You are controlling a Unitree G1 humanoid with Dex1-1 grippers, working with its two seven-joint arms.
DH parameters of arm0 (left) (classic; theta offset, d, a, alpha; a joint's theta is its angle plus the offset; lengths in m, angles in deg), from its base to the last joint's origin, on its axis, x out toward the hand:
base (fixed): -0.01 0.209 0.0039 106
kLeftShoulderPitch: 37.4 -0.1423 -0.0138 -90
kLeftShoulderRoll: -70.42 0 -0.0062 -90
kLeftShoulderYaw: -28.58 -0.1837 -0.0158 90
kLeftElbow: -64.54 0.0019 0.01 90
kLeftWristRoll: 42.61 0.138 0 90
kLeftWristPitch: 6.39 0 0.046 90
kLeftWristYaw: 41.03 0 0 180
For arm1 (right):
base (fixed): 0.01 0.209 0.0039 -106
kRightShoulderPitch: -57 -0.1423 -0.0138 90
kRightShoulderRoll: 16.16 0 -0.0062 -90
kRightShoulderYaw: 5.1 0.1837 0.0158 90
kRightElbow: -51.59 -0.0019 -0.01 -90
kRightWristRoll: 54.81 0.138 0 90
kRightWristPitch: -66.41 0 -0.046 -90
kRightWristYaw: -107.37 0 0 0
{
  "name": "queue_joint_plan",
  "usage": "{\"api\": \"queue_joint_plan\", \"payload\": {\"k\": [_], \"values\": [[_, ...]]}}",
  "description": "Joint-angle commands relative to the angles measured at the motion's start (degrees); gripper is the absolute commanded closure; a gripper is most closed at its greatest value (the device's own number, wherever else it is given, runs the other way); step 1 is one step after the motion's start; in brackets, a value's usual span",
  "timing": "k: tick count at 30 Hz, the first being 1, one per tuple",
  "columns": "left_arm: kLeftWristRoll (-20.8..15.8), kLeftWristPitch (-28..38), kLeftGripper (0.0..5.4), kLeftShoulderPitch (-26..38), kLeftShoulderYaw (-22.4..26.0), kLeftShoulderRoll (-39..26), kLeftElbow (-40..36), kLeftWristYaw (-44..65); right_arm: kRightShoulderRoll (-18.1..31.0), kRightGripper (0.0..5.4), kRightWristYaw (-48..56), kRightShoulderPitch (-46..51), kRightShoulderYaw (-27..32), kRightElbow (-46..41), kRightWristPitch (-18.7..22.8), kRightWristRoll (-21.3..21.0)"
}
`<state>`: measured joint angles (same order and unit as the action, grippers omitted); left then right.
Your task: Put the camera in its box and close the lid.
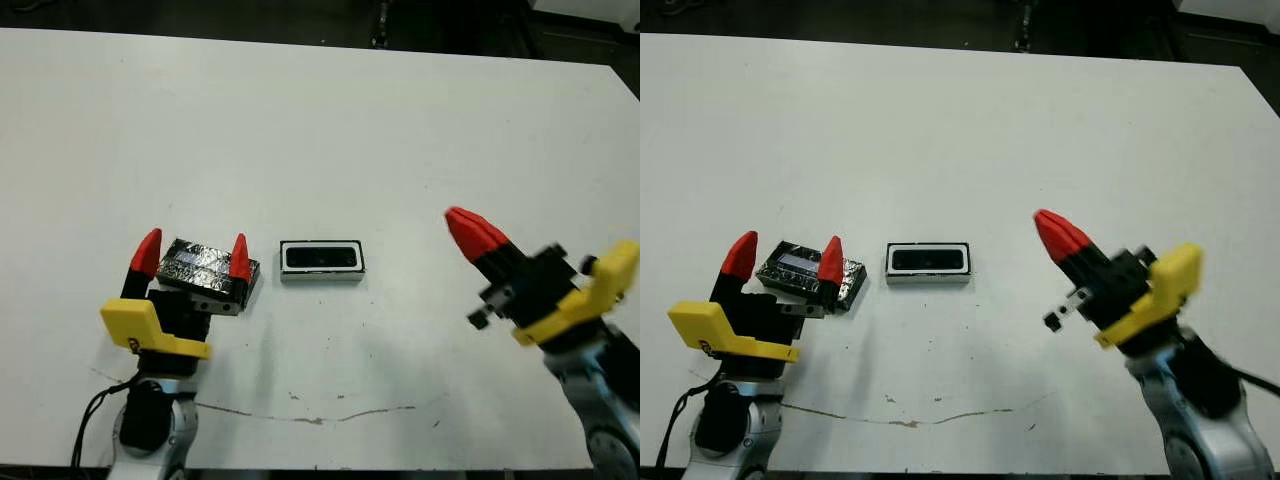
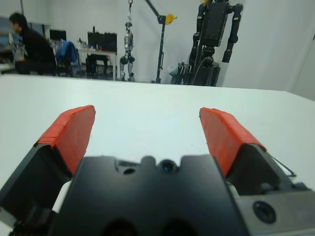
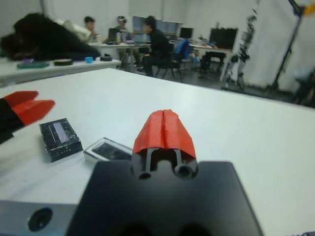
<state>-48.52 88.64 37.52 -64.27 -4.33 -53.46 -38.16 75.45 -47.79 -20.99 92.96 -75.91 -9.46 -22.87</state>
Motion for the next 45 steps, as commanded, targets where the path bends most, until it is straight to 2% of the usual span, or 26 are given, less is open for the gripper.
{"api": "queue_joint_plan", "payload": {"k": [1, 5, 9, 12, 17, 21, 26, 31, 36, 41, 45], "values": [[-1.99, -0.15, 0.00, 3.37, 3.51, -5.25, 0.13, 4.49, -1.35, 5.39, -1.32, 4.17, -0.05, 1.12, 0.34, 0.02], [-6.05, -4.09, 0.00, 9.57, 8.98, -16.83, 0.57, 14.38, -3.35, 5.39, -1.26, 6.28, -1.58, 4.19, -0.67, -0.65], [-14.34, -10.86, 0.00, 19.88, 13.45, -34.61, 6.18, 33.25, -3.44, 5.39, -1.44, 7.00, -1.79, 6.17, 2.13, 0.81], [-17.29, -13.60, 0.00, 29.36, 12.50, -43.40, 14.59, 45.75, -3.44, 5.39, -1.01, 7.04, -1.68, 7.42, 3.08, 1.98], [-15.74, -16.80, 0.00, 45.82, 4.23, -52.32, 27.38, 65.85, -3.26, 5.39, -1.99, 6.86, -1.29, 7.65, 5.56, 3.92], [-12.53, -13.05, 0.00, 55.45, -2.24, -53.87, 34.26, 79.62, -3.28, 5.39, -2.27, 6.63, -0.98, 7.69, 6.70, 4.87], [-11.30, -10.09, 0.00, 61.49, -7.52, -51.76, 39.16, 88.84, -3.61, 5.39, -3.05, 6.63, -0.78, 7.69, 6.91, 5.01], [-15.84, -9.90, 0.00, 65.70, -16.72, -53.10, 39.87, 89.63, -3.52, 5.39, -4.39, 6.58, -0.88, 7.23, 7.27, 4.40], [-21.74, -8.50, 0.00, 65.81, -21.64, -52.81, 40.52, 89.63, -3.94, 5.39, -5.67, 6.59, -1.00, 6.88, 6.91, 3.27], [-23.76, -9.88, 0.00, 65.33, -24.02, -52.99, 40.21, 89.63, -4.06, 5.39, -6.54, 6.39, -0.98, 6.56, 7.44, 3.21], [-22.58, -8.53, 0.00, 67.11, -28.75, -51.86, 43.23, 89.63, -3.73, 5.39, -6.06, 6.18, -0.85, 6.83, 7.14, 3.36]]}}
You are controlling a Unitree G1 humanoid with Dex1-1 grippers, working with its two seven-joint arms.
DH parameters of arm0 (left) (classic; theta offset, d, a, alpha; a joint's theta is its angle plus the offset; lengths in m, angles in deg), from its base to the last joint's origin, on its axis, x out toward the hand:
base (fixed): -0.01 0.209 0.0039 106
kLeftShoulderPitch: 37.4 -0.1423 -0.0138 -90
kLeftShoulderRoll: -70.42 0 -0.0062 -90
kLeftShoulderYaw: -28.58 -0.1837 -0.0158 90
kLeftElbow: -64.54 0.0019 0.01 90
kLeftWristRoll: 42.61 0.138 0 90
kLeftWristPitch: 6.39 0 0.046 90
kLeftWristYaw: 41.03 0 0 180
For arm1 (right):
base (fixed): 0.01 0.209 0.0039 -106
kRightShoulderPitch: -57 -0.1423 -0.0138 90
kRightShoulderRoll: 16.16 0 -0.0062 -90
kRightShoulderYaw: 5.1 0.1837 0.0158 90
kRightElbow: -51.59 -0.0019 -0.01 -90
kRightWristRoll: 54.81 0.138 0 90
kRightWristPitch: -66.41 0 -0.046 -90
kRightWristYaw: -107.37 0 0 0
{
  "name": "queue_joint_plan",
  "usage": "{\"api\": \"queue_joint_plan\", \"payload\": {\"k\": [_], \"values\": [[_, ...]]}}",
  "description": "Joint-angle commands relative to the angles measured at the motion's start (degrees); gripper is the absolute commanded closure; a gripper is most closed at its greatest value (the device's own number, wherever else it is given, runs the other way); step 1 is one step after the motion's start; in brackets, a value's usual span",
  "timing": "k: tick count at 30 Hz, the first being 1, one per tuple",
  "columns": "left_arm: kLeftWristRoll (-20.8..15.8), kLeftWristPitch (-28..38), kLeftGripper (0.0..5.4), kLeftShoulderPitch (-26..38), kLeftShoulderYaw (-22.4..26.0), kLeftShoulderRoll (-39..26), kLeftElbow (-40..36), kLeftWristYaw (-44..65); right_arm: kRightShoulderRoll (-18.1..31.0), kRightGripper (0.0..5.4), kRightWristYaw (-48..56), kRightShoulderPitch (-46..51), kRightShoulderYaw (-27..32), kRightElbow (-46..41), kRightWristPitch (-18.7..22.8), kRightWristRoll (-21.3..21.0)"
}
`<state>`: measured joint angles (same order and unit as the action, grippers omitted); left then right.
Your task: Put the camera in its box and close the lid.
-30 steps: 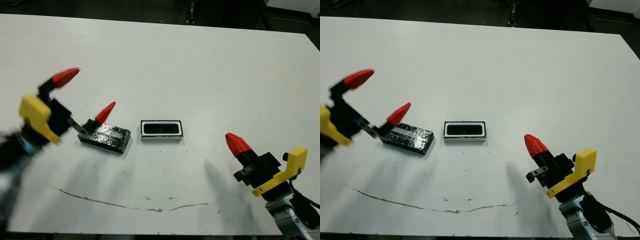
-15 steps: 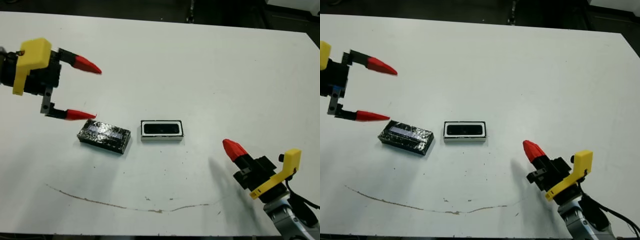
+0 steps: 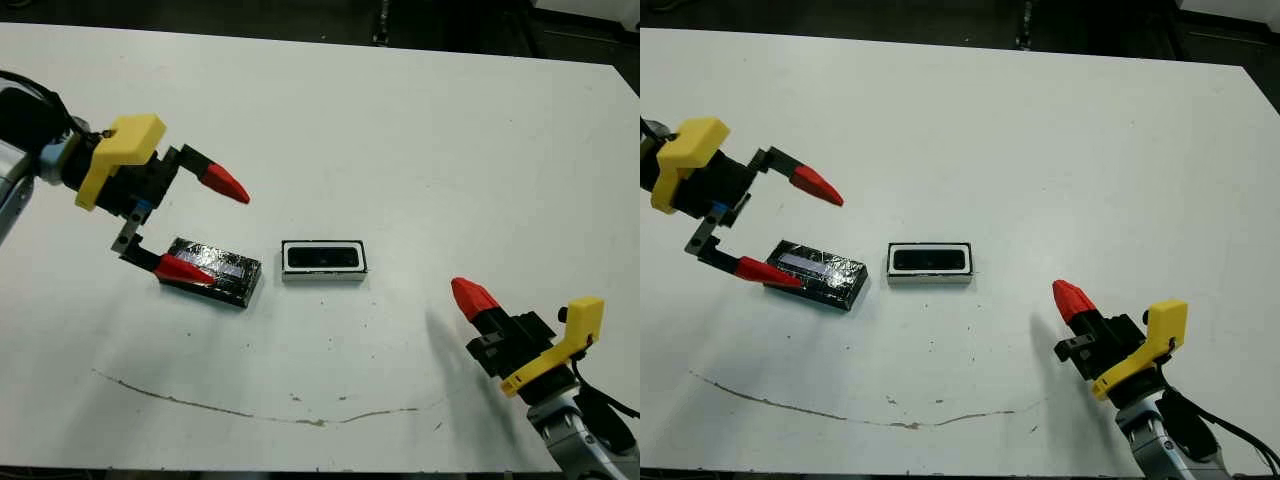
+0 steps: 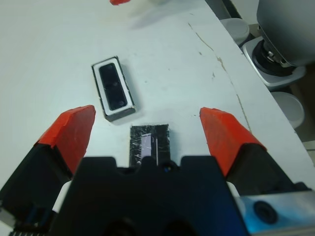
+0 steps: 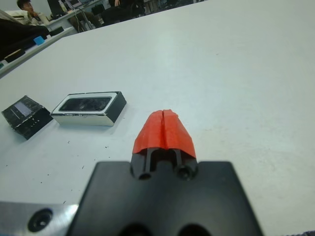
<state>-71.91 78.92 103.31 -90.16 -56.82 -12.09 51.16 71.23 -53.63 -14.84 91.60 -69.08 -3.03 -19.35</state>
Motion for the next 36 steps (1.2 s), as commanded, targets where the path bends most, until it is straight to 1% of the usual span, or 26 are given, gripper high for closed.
{"api": "queue_joint_plan", "payload": {"k": [1, 4, 7, 9, 12, 16, 20, 23, 29, 33, 36], "values": [[1.04, 1.92, 0.00, 1.34, -3.48, 1.14, 2.69, 0.31, 0.40, 5.39, -0.42, 0.00, 0.53, -0.07, 0.76, -0.19], [1.75, 2.16, 0.00, 1.65, -5.99, 1.93, 4.57, 0.31, 0.41, 5.39, -0.61, -0.06, 0.64, -0.13, 1.02, -0.03], [3.47, -0.71, 0.00, 2.91, -9.03, 1.77, 5.04, 0.31, 0.60, 5.39, -0.44, -0.09, 0.77, -0.03, 1.27, 0.20], [4.08, 1.26, 0.00, 3.19, -9.78, 2.31, 6.13, 0.31, 0.71, 5.39, -0.37, -0.12, 0.80, -0.01, 1.51, 0.40], [4.63, 3.56, 0.00, 2.61, -9.62, 3.61, 8.31, 0.31, 0.70, 5.39, -0.47, -0.06, 0.82, -0.30, 1.95, 0.59], [4.85, 3.76, 0.00, 1.61, -9.39, 5.30, 11.71, 0.31, 0.47, 5.39, -0.12, 0.04, 0.75, -0.23, 1.54, 0.20], [7.43, 7.71, 0.00, 1.28, -9.31, 6.40, 13.99, 0.31, 0.46, 5.39, 0.20, 0.14, 0.74, -0.13, 1.36, 0.25], [8.55, 7.18, 0.00, 1.04, -9.73, 6.96, 14.69, 0.31, 0.38, 5.39, 0.45, 0.19, 0.77, -0.02, 1.31, 0.50], [13.04, 8.09, 0.00, 0.85, -8.76, 8.11, 17.13, 0.31, 0.61, 5.39, 0.66, 0.39, 0.82, -0.01, 1.41, 0.51], [14.36, 10.64, 0.00, 0.77, -8.88, 8.69, 18.77, 0.31, 0.73, 5.39, 1.29, 0.39, 1.01, 0.36, 1.09, 0.45], [14.89, 11.73, 0.00, 0.47, -9.06, 8.67, 19.20, 0.31, 0.97, 5.39, 1.51, 0.42, 1.23, 0.19, 1.59, 0.63]]}}
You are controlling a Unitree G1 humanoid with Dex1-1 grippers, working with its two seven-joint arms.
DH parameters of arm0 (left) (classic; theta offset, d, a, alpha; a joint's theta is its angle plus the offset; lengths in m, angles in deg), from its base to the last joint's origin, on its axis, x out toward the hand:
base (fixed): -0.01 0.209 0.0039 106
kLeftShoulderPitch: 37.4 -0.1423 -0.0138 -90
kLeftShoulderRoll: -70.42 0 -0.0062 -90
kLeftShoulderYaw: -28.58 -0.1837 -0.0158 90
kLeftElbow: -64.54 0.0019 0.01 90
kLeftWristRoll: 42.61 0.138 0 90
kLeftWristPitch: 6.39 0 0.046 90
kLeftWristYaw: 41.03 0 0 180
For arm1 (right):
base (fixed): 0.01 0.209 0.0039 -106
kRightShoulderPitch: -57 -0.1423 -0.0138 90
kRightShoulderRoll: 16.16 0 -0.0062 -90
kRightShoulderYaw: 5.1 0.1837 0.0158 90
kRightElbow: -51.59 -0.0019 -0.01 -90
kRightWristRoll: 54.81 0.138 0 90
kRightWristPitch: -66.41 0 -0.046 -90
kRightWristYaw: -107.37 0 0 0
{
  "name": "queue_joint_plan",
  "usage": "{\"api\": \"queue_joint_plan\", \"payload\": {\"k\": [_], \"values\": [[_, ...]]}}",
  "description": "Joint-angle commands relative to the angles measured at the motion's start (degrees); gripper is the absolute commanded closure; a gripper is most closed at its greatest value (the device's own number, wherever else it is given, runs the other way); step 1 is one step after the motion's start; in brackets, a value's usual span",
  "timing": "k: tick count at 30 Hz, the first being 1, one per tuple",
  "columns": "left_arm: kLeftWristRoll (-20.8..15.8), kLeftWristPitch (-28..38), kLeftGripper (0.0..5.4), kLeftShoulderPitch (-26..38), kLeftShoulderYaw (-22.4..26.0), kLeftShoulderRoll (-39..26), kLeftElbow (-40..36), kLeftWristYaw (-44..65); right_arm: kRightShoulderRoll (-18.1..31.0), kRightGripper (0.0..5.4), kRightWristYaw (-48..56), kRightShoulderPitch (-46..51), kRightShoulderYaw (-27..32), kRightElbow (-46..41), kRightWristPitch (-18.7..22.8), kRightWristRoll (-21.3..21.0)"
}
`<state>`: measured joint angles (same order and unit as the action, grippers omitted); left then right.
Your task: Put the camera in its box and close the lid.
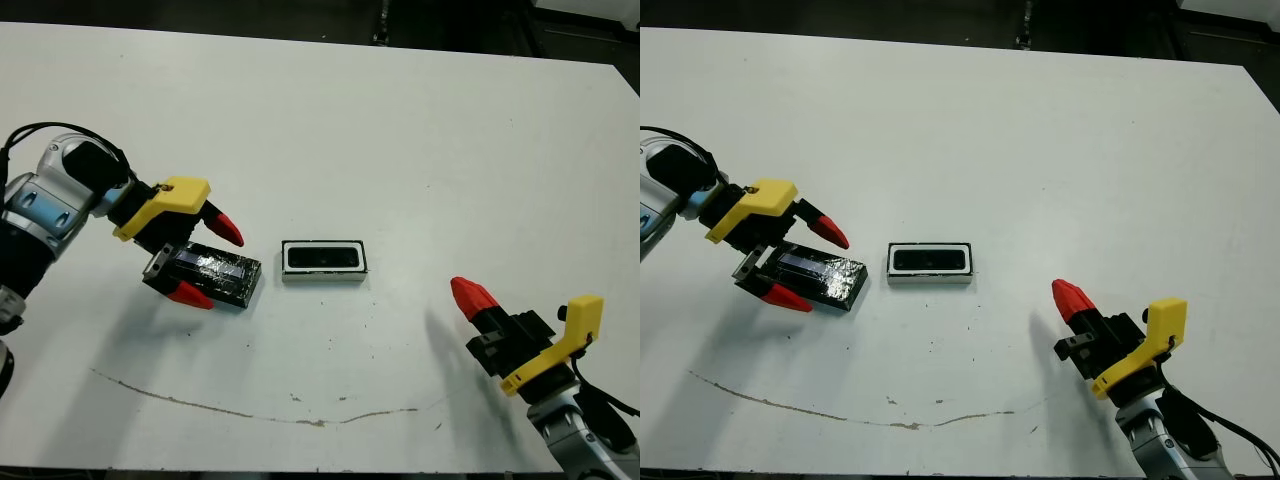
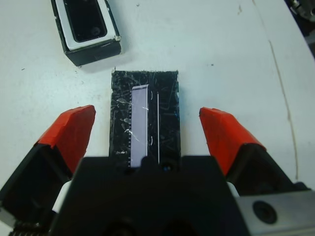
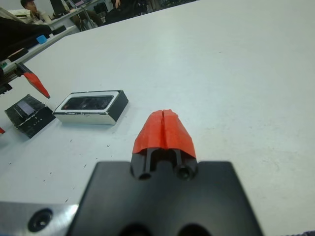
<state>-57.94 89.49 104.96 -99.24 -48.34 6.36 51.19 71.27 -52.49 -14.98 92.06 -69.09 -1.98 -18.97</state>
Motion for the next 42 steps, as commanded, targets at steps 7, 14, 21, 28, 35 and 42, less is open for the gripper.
{"api": "queue_joint_plan", "payload": {"k": [7, 14, 21, 28, 35, 42], "values": [[1.97, 0.99, 0.00, -1.70, -0.59, -0.48, 1.70, 0.28, 0.79, 5.39, 0.37, 0.61, 0.73, 0.10, 0.63, 0.52], [2.86, -0.67, 0.00, -0.87, -2.73, -0.73, 5.04, 0.28, 1.10, 5.39, 0.19, 0.71, 0.89, 0.04, 0.97, 0.74], [4.08, -2.66, 0.00, 0.32, -4.82, -1.39, 9.10, 0.28, 1.25, 5.39, 0.30, 0.61, 1.05, -0.05, 1.41, 1.33], [6.79, -3.02, 0.00, -0.03, -3.22, -1.73, 9.95, 0.28, 1.28, 5.39, 0.22, 0.55, 0.81, -0.06, 1.29, 0.95], [10.66, -3.93, 0.00, -0.50, -1.27, -1.38, 9.44, 0.28, 1.22, 5.39, 0.11, 0.57, 0.88, -0.04, 1.39, 1.23], [14.37, -5.52, 0.00, -1.16, 0.35, -1.28, 7.83, 0.28, 1.25, 5.39, 1.02, 0.31, 0.96, 0.59, 1.00, 1.65]]}}
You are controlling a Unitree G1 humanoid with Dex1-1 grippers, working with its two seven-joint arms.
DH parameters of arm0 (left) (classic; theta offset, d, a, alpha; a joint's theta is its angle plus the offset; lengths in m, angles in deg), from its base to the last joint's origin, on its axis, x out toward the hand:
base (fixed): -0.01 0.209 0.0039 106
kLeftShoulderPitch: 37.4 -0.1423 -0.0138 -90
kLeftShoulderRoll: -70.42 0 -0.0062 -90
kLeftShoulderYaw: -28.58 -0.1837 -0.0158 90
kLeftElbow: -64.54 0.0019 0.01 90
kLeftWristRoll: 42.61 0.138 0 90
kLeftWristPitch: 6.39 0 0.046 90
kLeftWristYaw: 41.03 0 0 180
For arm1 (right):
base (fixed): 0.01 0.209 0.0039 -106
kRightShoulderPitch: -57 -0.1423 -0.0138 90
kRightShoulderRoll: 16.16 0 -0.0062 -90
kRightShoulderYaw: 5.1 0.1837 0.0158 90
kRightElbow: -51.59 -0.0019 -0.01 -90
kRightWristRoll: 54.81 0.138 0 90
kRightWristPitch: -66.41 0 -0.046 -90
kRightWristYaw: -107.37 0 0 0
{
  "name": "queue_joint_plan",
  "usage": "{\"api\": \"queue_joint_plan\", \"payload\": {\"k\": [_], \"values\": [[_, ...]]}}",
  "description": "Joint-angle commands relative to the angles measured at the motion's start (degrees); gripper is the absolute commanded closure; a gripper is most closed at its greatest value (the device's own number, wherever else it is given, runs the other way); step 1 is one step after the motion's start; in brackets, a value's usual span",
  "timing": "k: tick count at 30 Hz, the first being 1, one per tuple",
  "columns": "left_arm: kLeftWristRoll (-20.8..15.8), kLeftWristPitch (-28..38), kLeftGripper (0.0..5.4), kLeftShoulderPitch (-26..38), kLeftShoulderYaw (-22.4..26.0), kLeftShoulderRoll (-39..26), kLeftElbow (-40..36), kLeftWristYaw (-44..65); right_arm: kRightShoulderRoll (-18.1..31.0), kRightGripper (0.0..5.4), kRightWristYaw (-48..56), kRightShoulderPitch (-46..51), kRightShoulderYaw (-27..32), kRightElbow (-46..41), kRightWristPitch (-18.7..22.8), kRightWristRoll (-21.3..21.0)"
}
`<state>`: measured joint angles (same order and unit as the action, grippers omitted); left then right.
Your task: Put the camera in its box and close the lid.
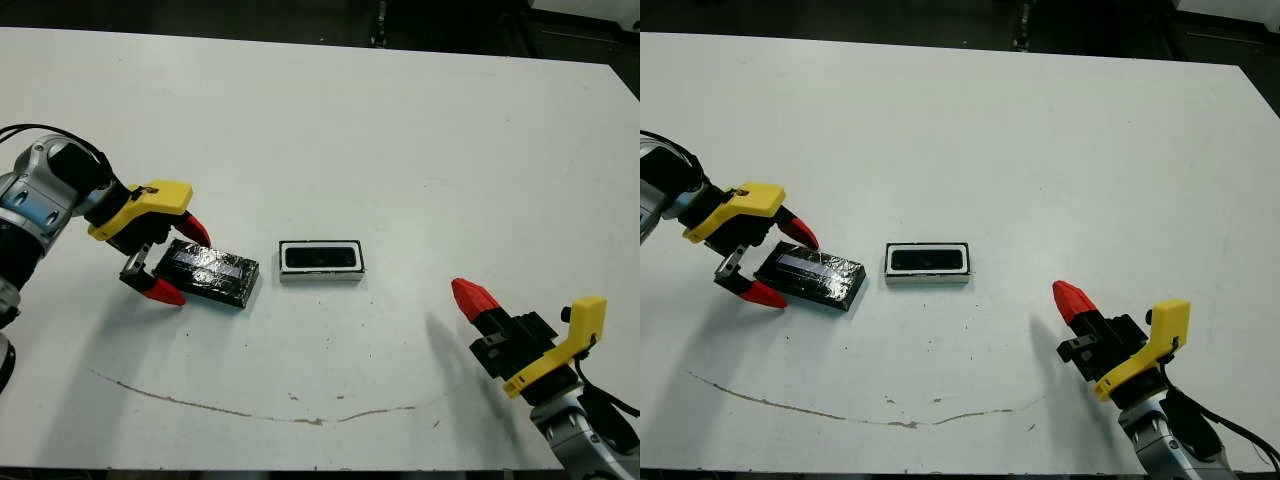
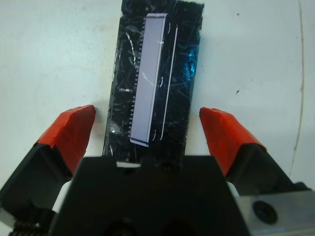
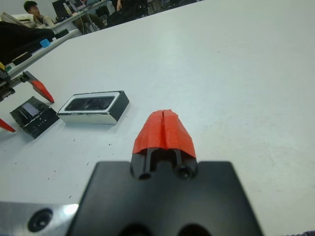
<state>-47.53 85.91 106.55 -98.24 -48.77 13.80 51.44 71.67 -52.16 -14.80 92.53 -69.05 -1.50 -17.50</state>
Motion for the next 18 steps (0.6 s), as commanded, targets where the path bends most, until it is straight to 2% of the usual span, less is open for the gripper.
{"api": "queue_joint_plan", "payload": {"k": [1, 5, 18], "values": [[5.15, -2.49, 0.13, -2.86, -0.31, -0.82, 0.05, 0.02, 0.80, 5.40, 0.66, 0.12, 0.53, 0.52, 0.65, 0.37], [7.49, -3.86, 0.54, -3.60, 1.43, -0.23, -0.07, 0.03, 0.88, 5.40, 0.94, 0.04, 0.50, 0.56, 0.36, 0.04], [7.76, -6.62, 2.16, -9.58, 8.26, 0.74, -5.99, -1.45, 0.82, 5.40, 0.89, 0.15, 0.48, 0.30, 0.44, -0.03]]}}
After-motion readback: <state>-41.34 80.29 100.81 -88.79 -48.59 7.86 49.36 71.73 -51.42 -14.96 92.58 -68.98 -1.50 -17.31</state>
